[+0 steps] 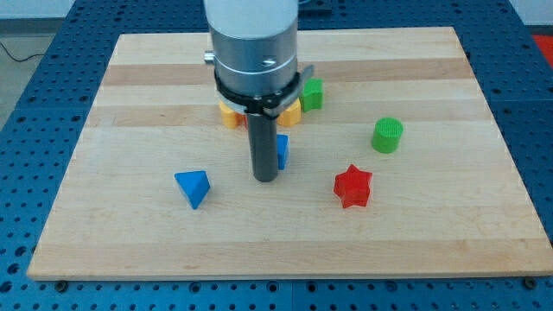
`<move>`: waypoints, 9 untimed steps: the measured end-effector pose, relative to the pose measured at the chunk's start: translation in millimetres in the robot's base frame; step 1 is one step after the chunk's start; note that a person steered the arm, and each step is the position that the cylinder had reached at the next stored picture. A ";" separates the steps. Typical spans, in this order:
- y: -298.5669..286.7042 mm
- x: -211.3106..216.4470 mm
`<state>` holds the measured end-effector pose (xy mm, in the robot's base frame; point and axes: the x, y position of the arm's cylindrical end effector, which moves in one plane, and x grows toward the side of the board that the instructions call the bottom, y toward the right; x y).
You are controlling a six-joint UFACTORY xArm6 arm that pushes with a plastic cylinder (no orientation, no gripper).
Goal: Push the blue triangle into blue cube
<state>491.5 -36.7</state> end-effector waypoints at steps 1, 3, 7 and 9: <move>-0.6 -18.2; -1.9 -5.5; -95.5 74.5; -73.3 20.6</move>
<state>512.1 -110.1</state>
